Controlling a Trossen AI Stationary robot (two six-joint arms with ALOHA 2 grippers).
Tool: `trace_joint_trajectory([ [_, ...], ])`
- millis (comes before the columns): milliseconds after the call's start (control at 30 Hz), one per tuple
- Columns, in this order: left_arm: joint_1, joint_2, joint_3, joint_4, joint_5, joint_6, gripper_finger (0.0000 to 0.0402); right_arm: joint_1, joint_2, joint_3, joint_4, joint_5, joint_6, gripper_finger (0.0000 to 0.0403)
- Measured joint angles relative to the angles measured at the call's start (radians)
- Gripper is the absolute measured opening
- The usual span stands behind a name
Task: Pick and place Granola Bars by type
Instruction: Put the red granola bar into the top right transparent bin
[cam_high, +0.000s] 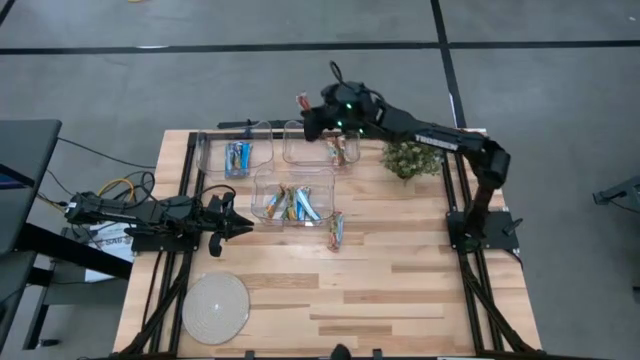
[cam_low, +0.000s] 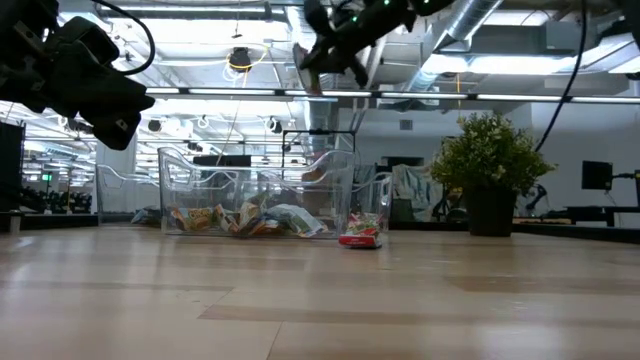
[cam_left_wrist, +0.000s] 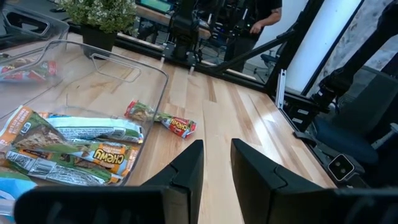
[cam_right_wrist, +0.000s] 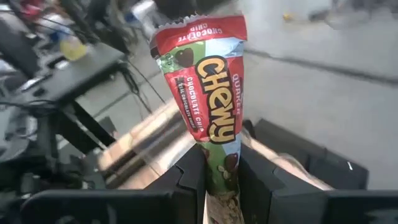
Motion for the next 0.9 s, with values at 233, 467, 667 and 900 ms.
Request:
trace_joint_trajectory([
  [233,0.000,0.000,0.000,0.000,-0.001,0.000,0.0073,-0.040,0.093,0.115,-0.087,0.000,0.092,0.0063],
  [467,0.000,0.000,0.000,0.000,-0.001,0.000,0.0073,-0.052,0.108,0.130,-0.086,0.000,0.118,0.0063],
  [667,0.000,0.000,0.000,0.000,-0.002,0.000,0.0073,-0.067,0.108,0.130,-0.164,0.002,0.119,0.0063],
  [900,0.000,0.000,0.000,0.000,-0.002,0.000,0.0073,-0.086,0.126,0.130,-0.307,0.041,0.197,0.0063],
])
